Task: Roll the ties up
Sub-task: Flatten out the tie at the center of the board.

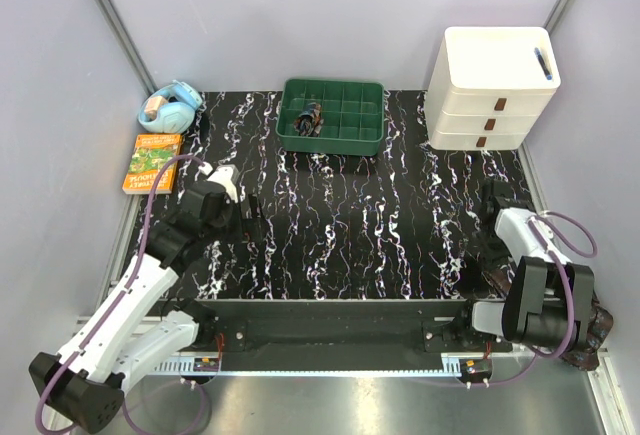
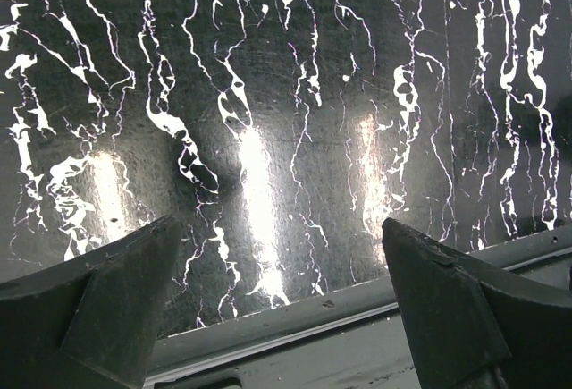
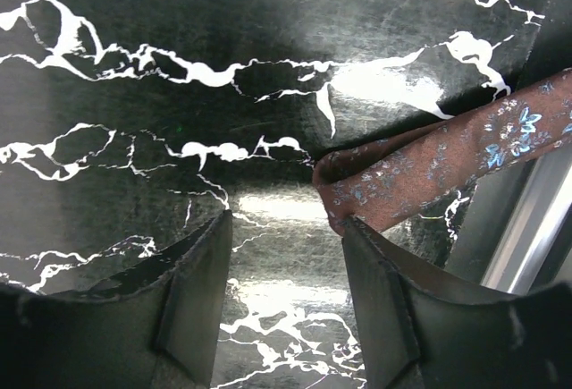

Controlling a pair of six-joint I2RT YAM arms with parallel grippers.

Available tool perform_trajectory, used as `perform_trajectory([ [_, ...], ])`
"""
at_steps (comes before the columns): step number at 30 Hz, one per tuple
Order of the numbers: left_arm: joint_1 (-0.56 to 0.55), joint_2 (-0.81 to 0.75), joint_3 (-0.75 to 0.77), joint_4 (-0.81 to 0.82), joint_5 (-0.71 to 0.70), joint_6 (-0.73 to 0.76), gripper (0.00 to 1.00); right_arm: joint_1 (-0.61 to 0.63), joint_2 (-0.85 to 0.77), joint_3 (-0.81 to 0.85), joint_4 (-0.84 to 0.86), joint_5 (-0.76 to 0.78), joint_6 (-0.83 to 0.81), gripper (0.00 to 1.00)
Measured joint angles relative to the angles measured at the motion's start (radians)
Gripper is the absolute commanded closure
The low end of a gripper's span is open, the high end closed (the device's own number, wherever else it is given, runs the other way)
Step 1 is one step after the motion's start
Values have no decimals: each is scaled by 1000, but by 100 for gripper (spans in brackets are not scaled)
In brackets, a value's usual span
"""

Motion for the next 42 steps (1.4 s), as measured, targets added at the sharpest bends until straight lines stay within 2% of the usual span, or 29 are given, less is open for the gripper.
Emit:
perform_trajectory([
  [13, -22, 3, 0, -7, -36, -4, 1, -15, -101, 74, -68, -3, -36, 35],
  [26, -57, 9, 0, -7, -40, -5, 1, -33, -126, 7, -119, 2, 6, 34],
  [37, -69, 11, 0, -13, -48, -9, 1, -109, -72, -16, -92, -47, -10, 41],
  [40, -71, 11, 0, -14, -51, -11, 1, -132, -58, -16, -89, -50, -11, 50],
  [41, -71, 12, 0, -14, -51, -11, 1, -138, -53, -16, -88, -50, -9, 56],
  [42, -73, 12, 0, -14, -52, -11, 1, -142, -51, -16, -87, -50, -11, 57],
])
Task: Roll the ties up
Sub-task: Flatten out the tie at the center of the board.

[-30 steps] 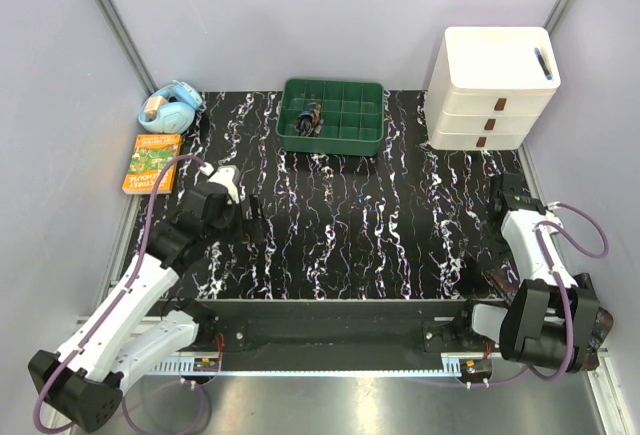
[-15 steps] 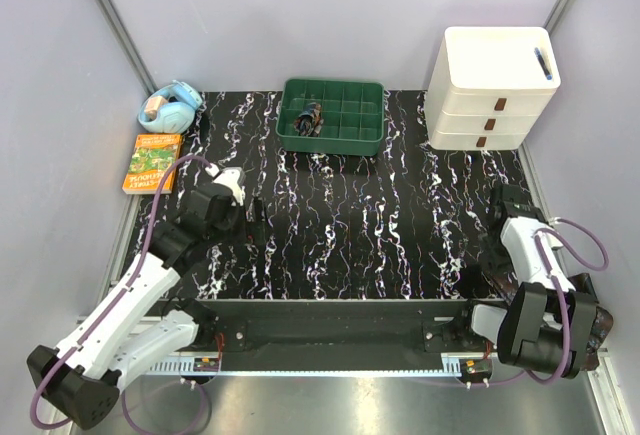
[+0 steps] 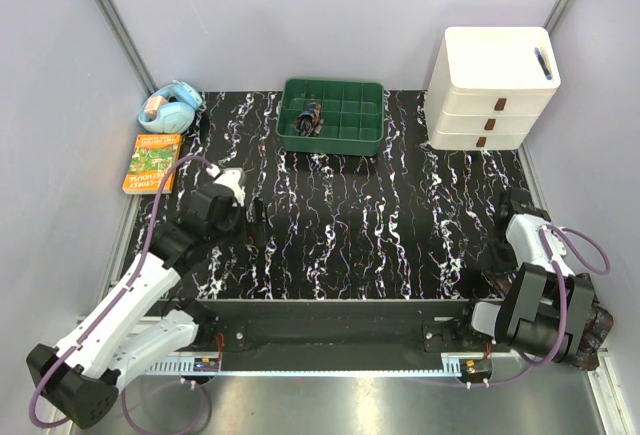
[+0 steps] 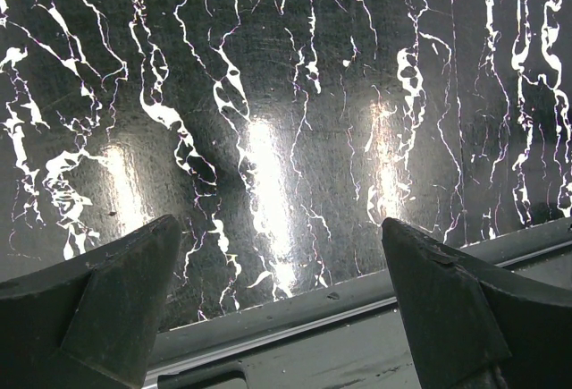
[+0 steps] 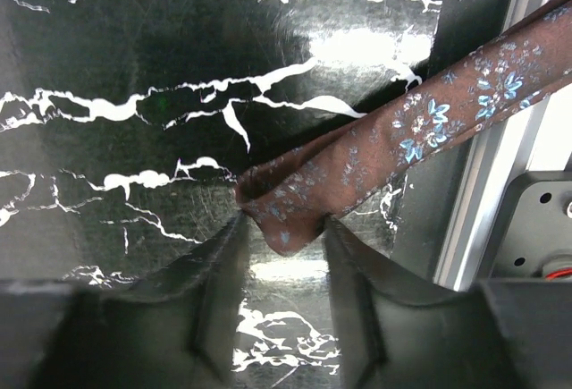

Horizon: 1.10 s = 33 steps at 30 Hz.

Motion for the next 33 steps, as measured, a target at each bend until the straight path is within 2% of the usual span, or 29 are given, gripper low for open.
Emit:
perform_trajectory([
  [5, -5, 7, 0, 0, -2, 0, 1, -10, 2, 1, 2, 7, -6, 64],
  [8, -6, 7, 0, 0, -3, 0, 1, -10, 6, 0, 6, 3, -16, 73],
  [10, -6, 7, 0, 0, -3, 0, 1, -10, 7, -1, 14, -18, -27, 88],
  [11, -6, 7, 0, 0, -3, 0, 1, -11, 7, -4, 23, -24, -36, 100],
  [18, -6, -2, 0, 0, -7, 0, 1, -11, -9, -18, 63, -87, -89, 100],
  [24, -6, -9, 0, 0, -11, 0, 1, 26, -8, -28, 163, -262, -206, 100],
  [28, -6, -19, 0, 0, -19, -8, 1, 201, 60, 24, 179, -319, -246, 100],
  [33, -6, -43, 0, 0, -35, -16, 1, 474, 223, 190, 218, -364, -252, 100],
])
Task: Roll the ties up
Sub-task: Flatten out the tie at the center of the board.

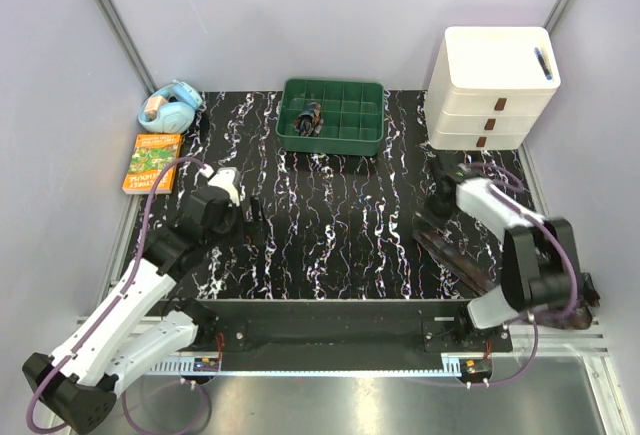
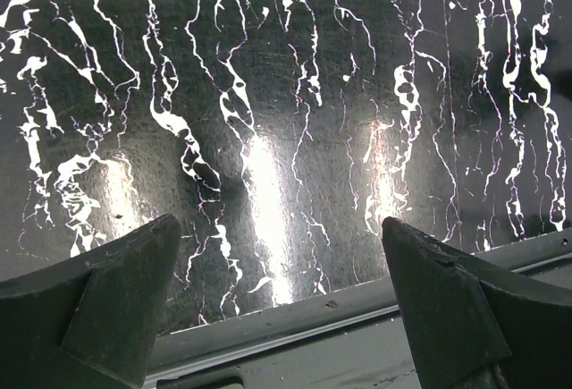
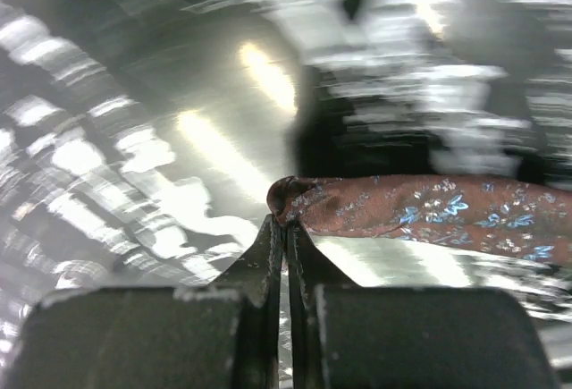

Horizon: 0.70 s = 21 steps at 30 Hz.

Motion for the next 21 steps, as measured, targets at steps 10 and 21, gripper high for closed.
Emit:
perform_trajectory([
  [10, 0, -29, 0, -31, -108, -71, 4, 462, 452, 482, 23, -32, 27, 100],
  [21, 0, -183, -97, -55, -201, -295, 8, 726, 697, 853, -13, -74, 126, 98],
])
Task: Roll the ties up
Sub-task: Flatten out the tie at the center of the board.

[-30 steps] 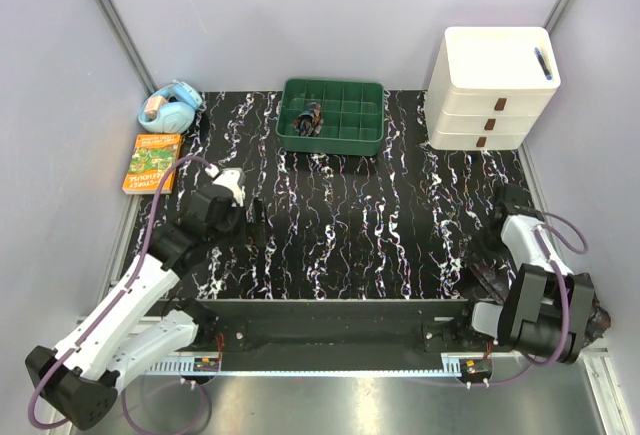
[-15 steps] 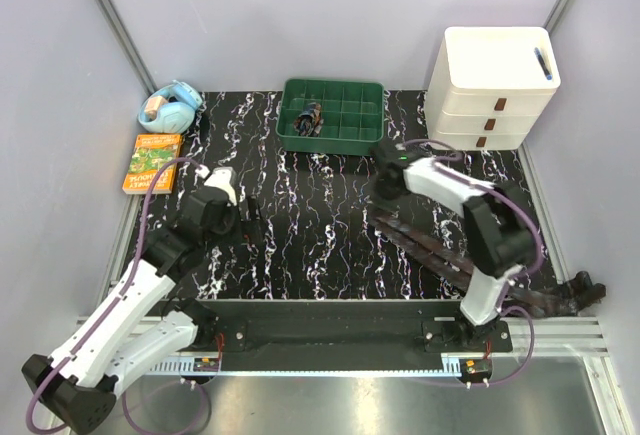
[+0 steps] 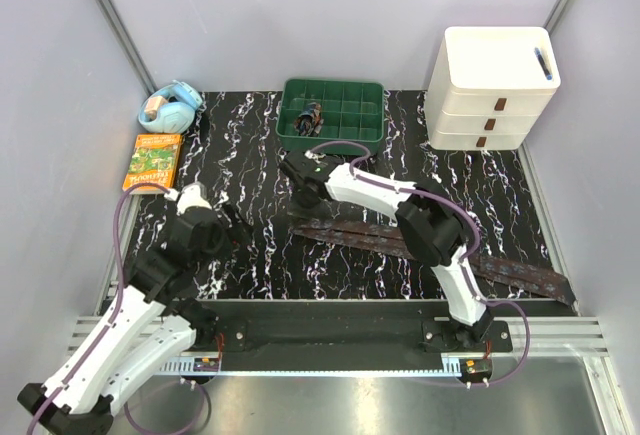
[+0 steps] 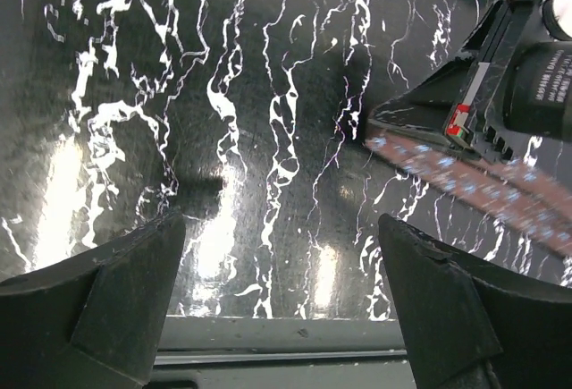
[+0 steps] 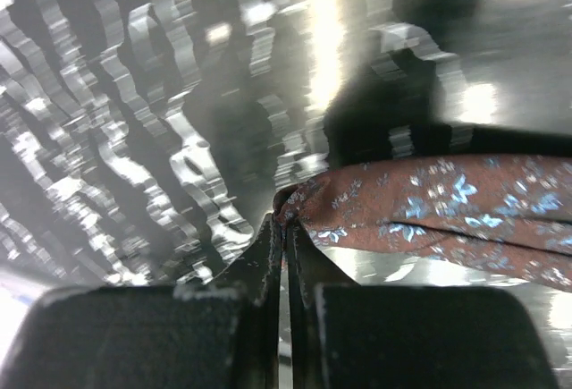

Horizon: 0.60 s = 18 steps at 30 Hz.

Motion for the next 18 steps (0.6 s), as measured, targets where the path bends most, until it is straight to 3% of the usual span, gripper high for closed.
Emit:
perform_trajectory([
  [3, 0, -48, -40, -5, -8, -53, 8, 24, 21, 51, -6, -29, 6, 83],
  [6, 0, -91, -62, -13, -11, -92, 9, 26, 23, 54, -19, -70, -10, 42],
  [7, 0, -97, -64, -13, -11, -103, 9, 26, 22, 50, -22, -72, -25, 16],
  [9, 0, -99, -66, -12, -11, -119, 13, 25, 11, 27, -13, -66, -33, 13],
  [14, 0, -95, -76, -11, -14, -151, 24, 4, -126, -110, -29, -22, -84, 16],
  [18, 0, -56, -76, 27, -13, -149, 32, -77, -387, -304, -15, 50, -101, 21],
])
